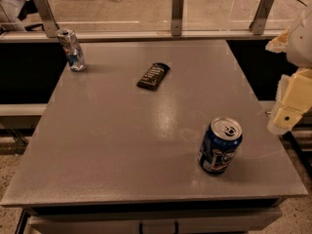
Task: Move pepsi can near rxbar chocolate
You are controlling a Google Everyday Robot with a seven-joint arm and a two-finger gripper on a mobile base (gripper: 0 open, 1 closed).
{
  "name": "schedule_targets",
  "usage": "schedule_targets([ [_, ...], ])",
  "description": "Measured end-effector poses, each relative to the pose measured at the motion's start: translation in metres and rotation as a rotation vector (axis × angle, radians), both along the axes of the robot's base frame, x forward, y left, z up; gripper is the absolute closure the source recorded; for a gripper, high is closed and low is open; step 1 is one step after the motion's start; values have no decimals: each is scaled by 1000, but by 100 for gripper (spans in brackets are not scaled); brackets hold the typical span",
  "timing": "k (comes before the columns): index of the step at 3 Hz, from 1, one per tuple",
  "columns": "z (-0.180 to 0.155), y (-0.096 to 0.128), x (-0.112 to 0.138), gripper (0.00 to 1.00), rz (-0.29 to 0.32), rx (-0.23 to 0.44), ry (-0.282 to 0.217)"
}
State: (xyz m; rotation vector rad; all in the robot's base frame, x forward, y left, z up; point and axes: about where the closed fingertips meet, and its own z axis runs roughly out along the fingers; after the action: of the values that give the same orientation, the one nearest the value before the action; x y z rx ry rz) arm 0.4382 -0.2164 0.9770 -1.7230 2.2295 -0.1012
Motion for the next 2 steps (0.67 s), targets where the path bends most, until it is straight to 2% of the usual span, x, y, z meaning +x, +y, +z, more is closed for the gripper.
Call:
schedule_targets([
  [1, 0, 0, 0, 0, 0, 0, 0],
  [2, -15, 15, -7, 0, 72, 67, 41],
])
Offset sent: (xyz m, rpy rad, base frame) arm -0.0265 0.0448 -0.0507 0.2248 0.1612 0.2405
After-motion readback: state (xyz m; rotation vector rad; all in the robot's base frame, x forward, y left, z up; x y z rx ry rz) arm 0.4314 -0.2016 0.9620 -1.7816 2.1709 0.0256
